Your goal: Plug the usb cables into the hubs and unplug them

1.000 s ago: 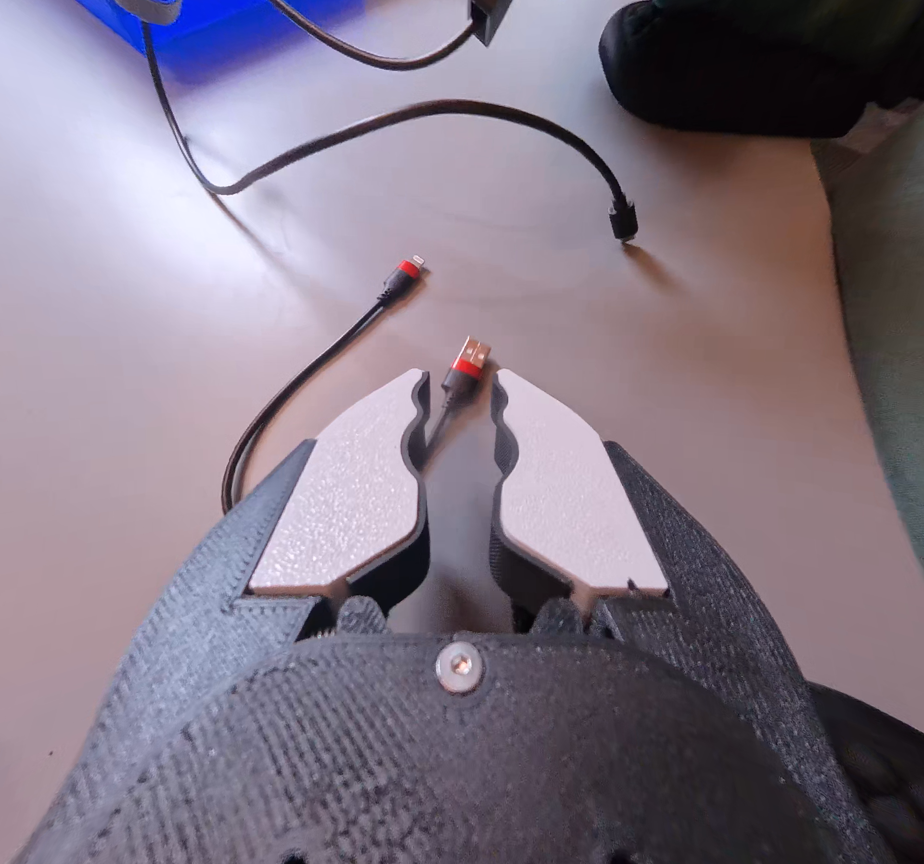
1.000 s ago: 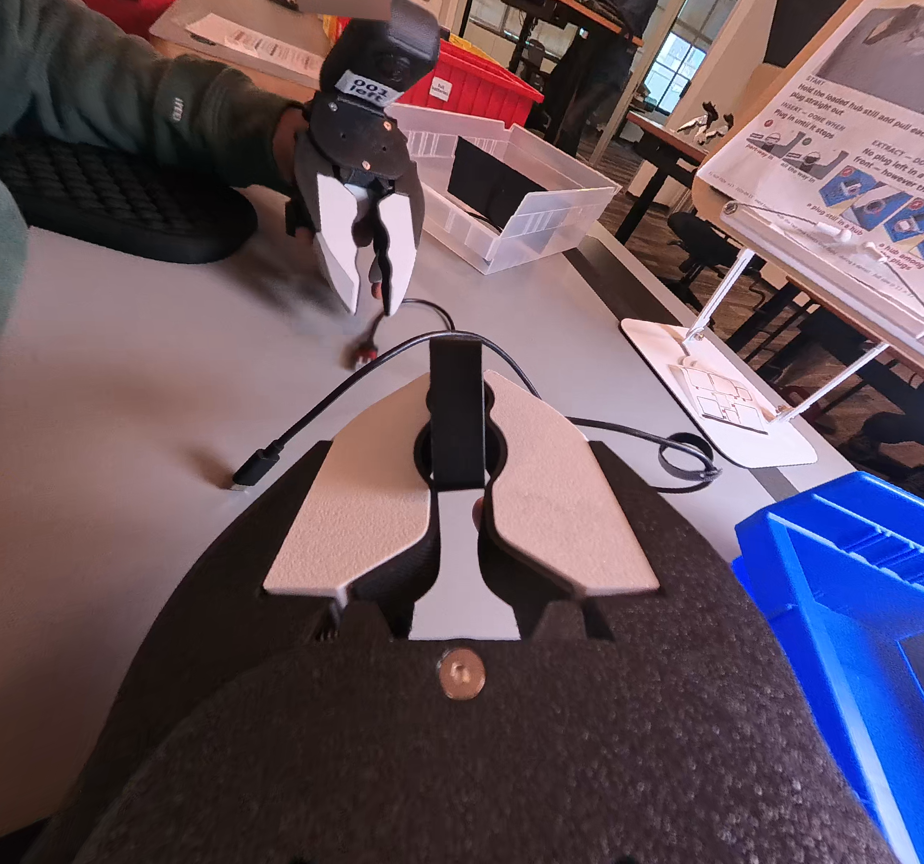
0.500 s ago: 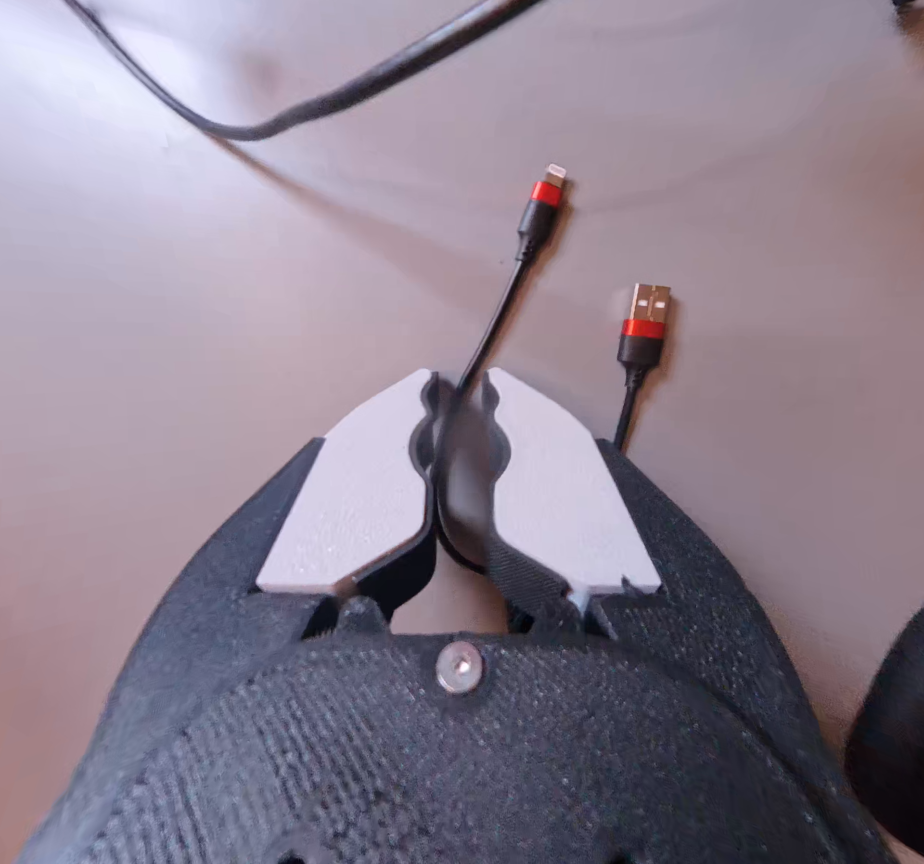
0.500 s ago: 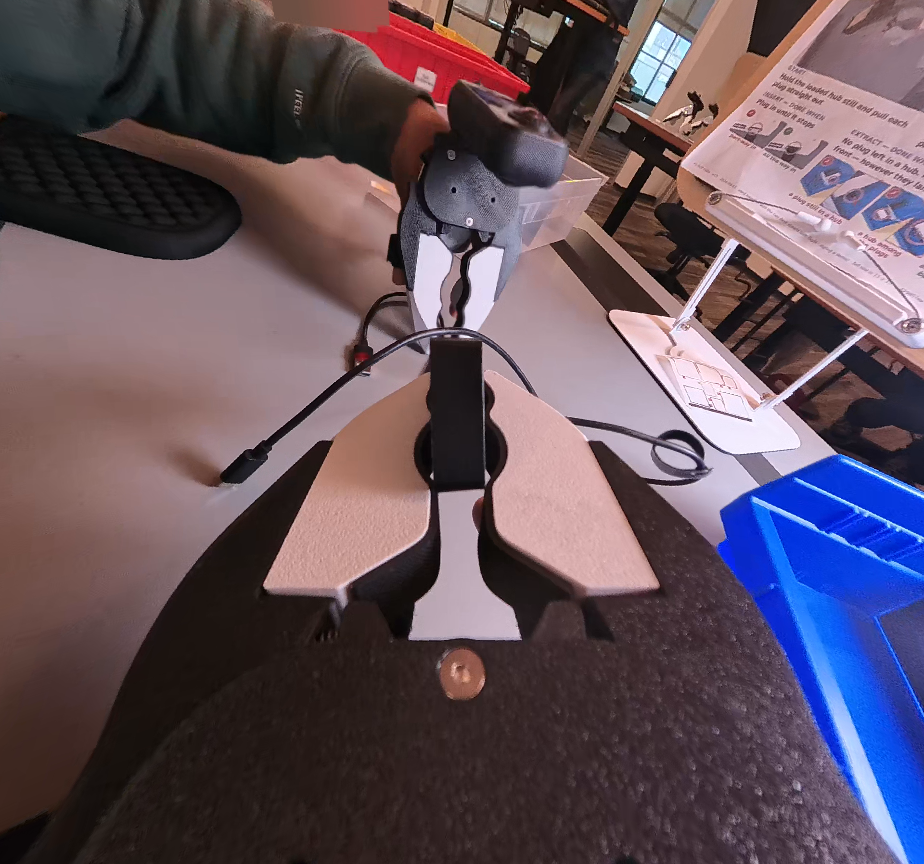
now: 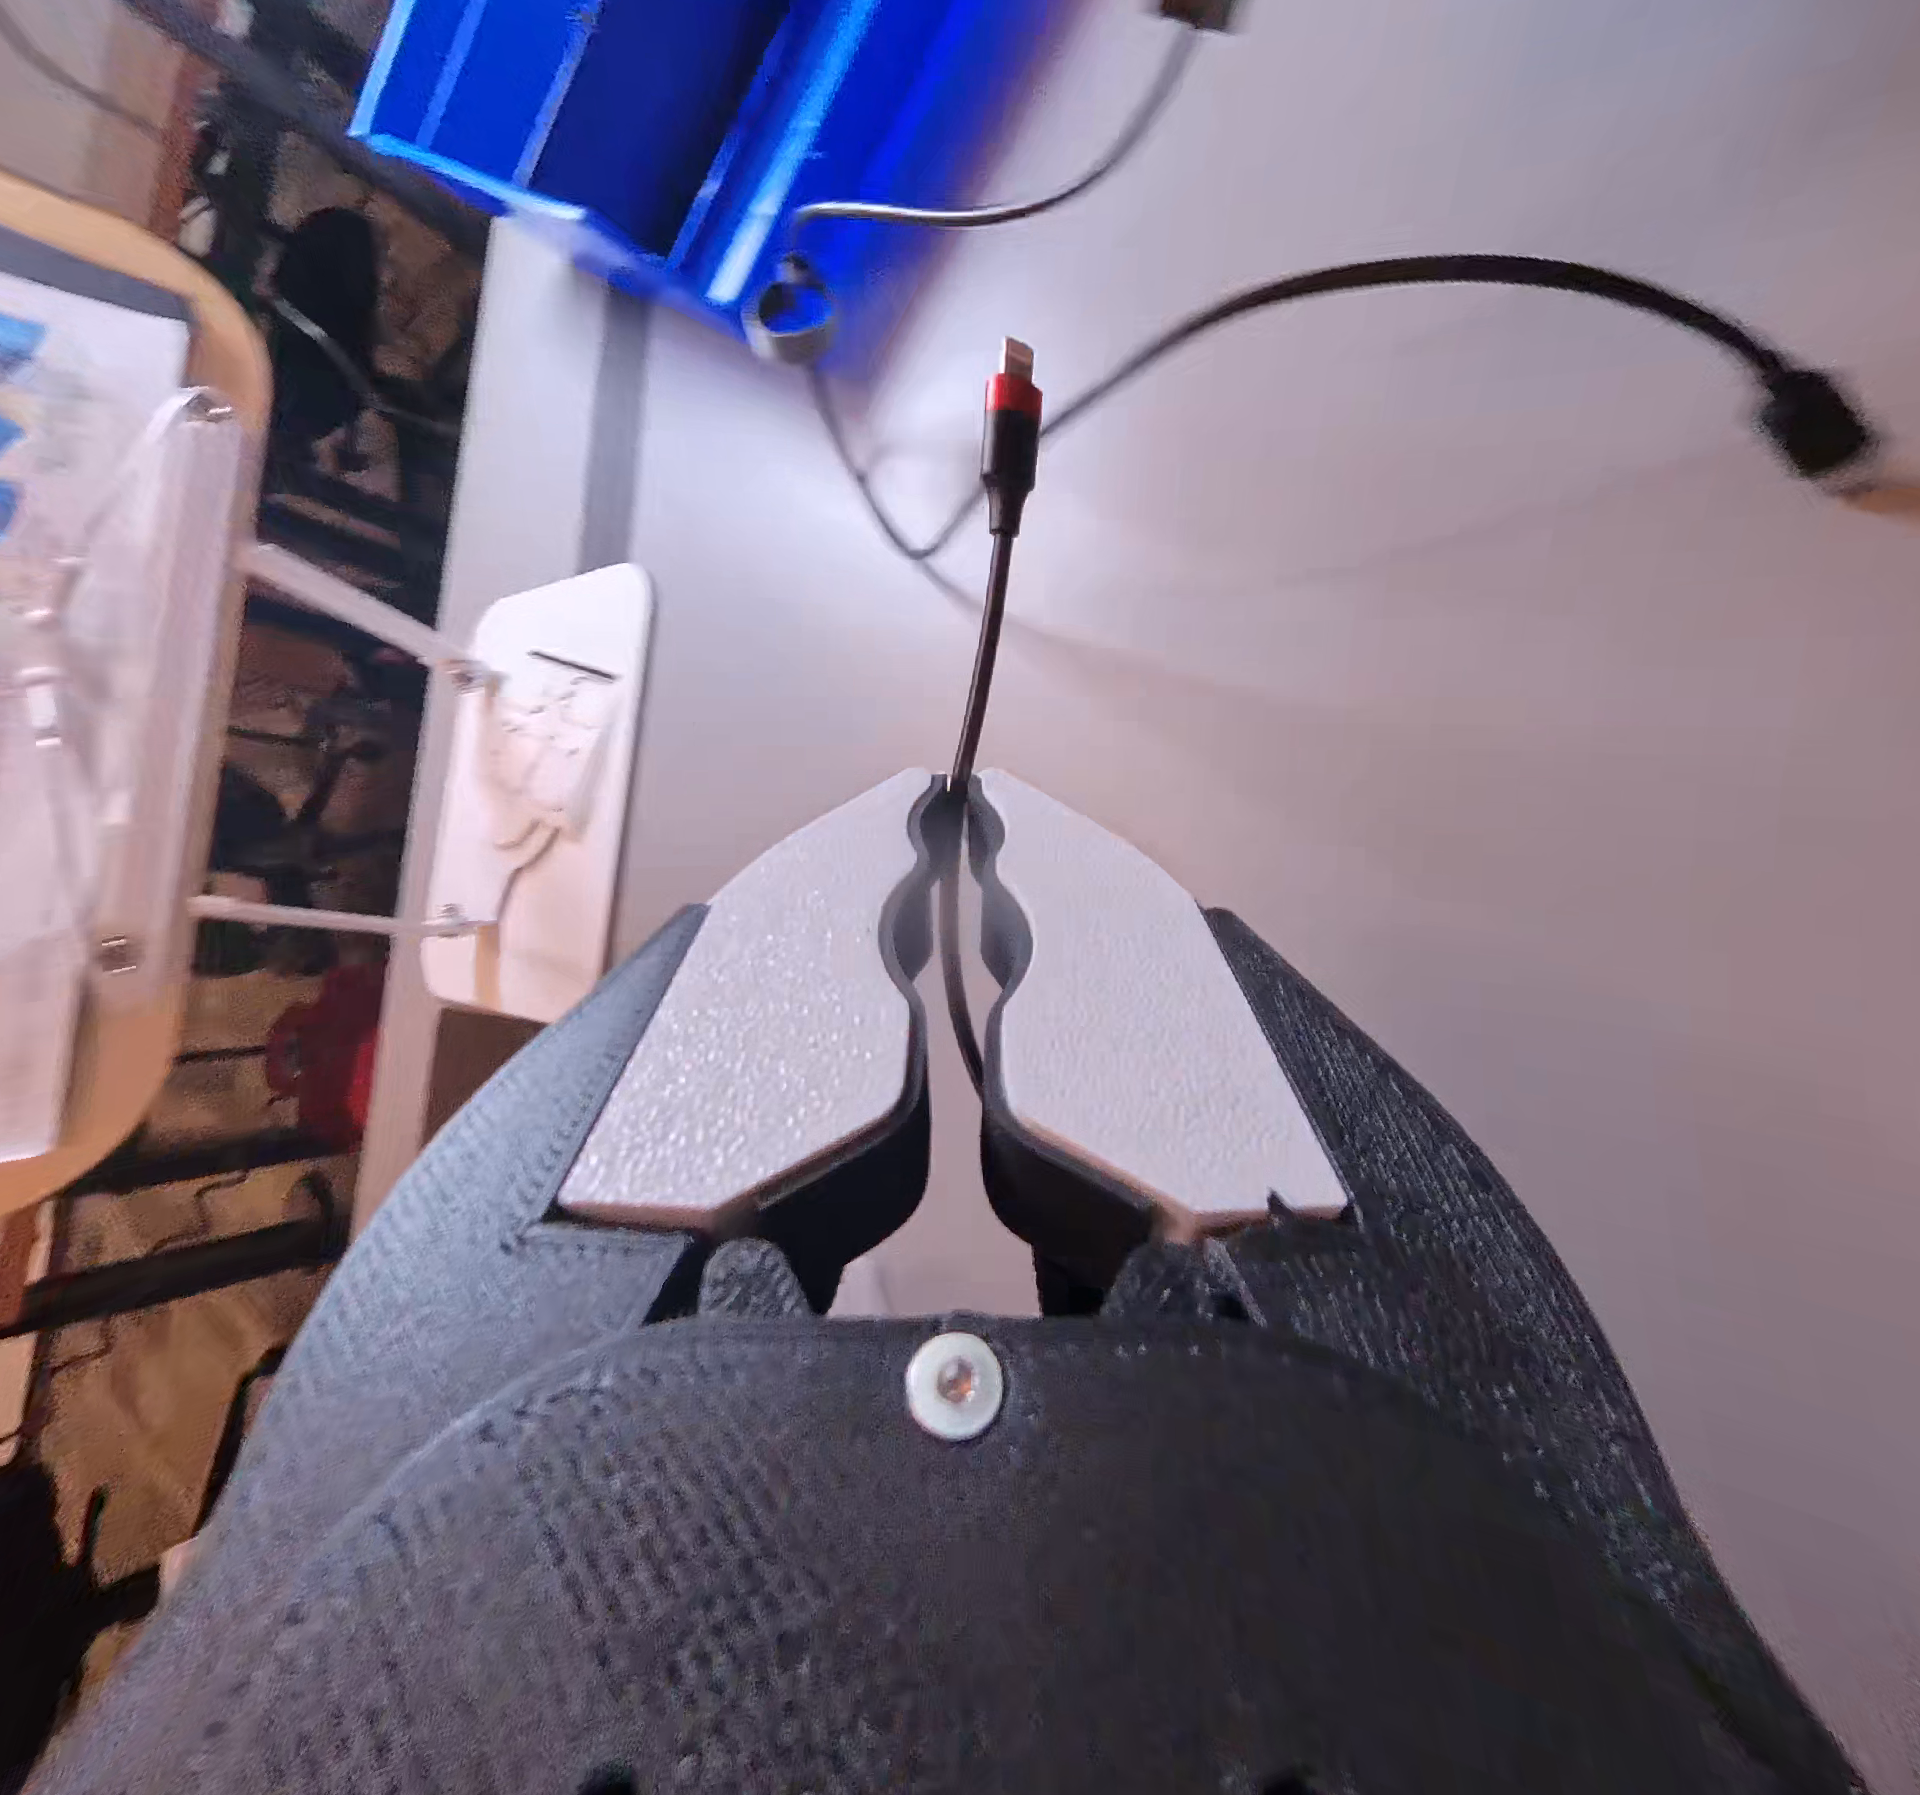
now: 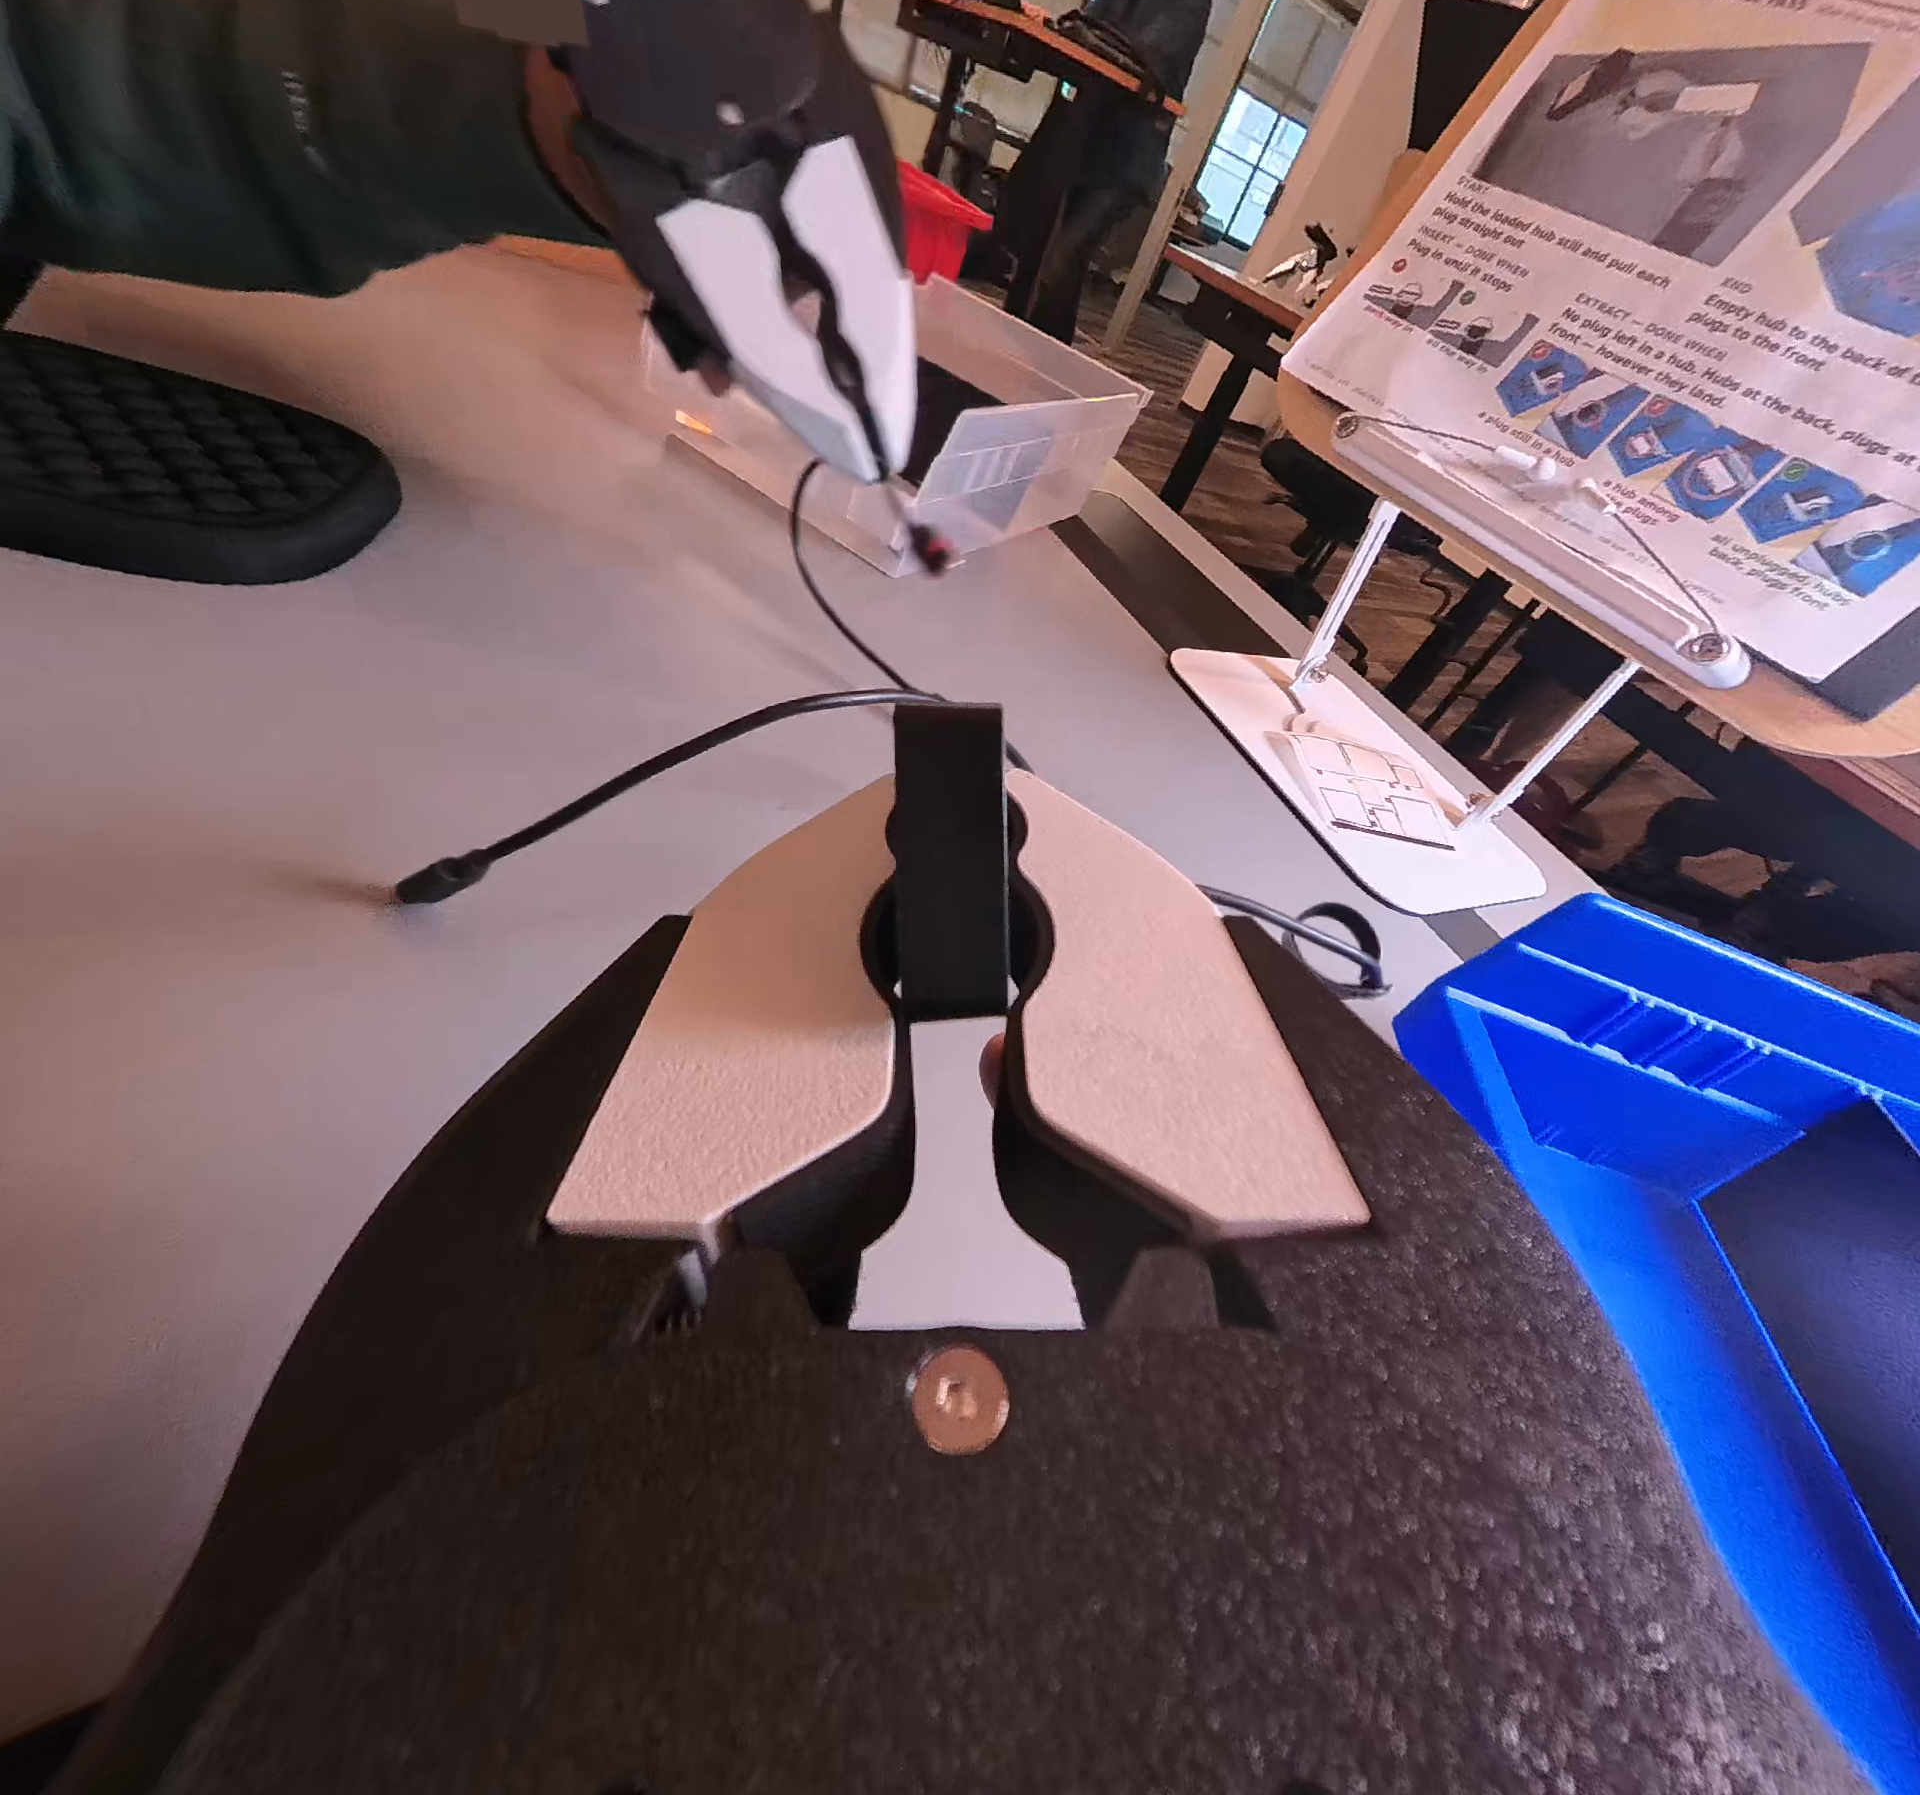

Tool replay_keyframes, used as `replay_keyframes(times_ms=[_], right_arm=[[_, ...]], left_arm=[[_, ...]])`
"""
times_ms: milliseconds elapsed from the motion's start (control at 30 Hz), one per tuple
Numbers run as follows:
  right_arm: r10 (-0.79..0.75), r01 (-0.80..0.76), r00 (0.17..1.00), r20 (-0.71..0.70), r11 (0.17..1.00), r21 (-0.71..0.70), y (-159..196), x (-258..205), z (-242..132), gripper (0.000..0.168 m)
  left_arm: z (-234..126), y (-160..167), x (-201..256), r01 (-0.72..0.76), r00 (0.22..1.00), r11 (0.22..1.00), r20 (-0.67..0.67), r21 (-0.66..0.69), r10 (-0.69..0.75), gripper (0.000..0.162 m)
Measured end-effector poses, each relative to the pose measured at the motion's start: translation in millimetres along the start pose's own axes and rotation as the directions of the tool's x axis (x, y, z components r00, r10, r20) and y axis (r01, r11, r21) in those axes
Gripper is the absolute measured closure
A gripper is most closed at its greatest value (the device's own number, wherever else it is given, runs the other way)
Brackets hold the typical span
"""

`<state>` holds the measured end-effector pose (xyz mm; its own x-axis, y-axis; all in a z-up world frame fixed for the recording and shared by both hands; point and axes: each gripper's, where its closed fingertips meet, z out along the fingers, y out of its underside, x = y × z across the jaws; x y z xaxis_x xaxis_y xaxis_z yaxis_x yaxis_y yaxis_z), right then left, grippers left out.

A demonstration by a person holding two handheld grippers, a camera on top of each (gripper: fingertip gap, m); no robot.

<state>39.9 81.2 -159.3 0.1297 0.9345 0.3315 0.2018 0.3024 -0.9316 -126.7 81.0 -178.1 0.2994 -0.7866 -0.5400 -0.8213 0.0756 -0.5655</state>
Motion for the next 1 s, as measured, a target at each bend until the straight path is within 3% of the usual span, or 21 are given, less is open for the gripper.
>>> replay_keyframes(times_ms=[100, 200, 333, 433, 600, 800, 1000], right_arm=[[-0.003, 0.003, 1.0, 0.001, 1.0, -0.001, -0.7, -0.8, 0.1, 0.156], [-0.001, 0.001, 1.0, 0.013, 1.0, -0.002, -0.4, -3.9, 2.6, 0.156], [-0.015, 0.015, 1.0, 0.021, 1.0, -0.015, 0.5, -8.0, 5.6, 0.156], [-0.02, 0.02, 1.0, 0.014, 1.0, -0.022, 0.7, -8.2, 5.4, 0.156], [-0.009, 0.009, 1.0, 0.003, 1.0, -0.02, 1.5, -5.4, 3.4, 0.156], [-0.006, 0.006, 1.0, 0.013, 1.0, -0.018, 3.2, -5.6, 3.0, 0.156], [-0.093, 0.093, 0.996, 0.01, 0.995, -0.033, 3.2, -11.3, 5.6, 0.156]], left_arm=[[-5.3, 8.2, 62.5, 0.037, 0.98, 0.999, -0.197, 0.021, -0.033, 0.153], [-13.9, 1.7, 86.9, 0.239, 0.917, 0.966, -0.348, 0.093, -0.193, 0.148], [7.8, 13.2, 55.5, 0.456, 0.863, 0.887, -0.278, 0.071, -0.422, 0.149], [40.3, 35.2, 47.7, 0.432, 0.872, 0.901, -0.24, -0.032, -0.427, 0.14], [74.1, 52.5, 58.9, 0.331, 0.869, 0.926, -0.322, -0.185, -0.375, 0.132], [76.0, 49.4, 60.9, 0.379, 0.831, 0.907, -0.365, -0.184, -0.421, 0.141], [74.6, 41.7, 55.9, 0.341, 0.898, 0.935, -0.262, -0.098, -0.355, 0.147]])
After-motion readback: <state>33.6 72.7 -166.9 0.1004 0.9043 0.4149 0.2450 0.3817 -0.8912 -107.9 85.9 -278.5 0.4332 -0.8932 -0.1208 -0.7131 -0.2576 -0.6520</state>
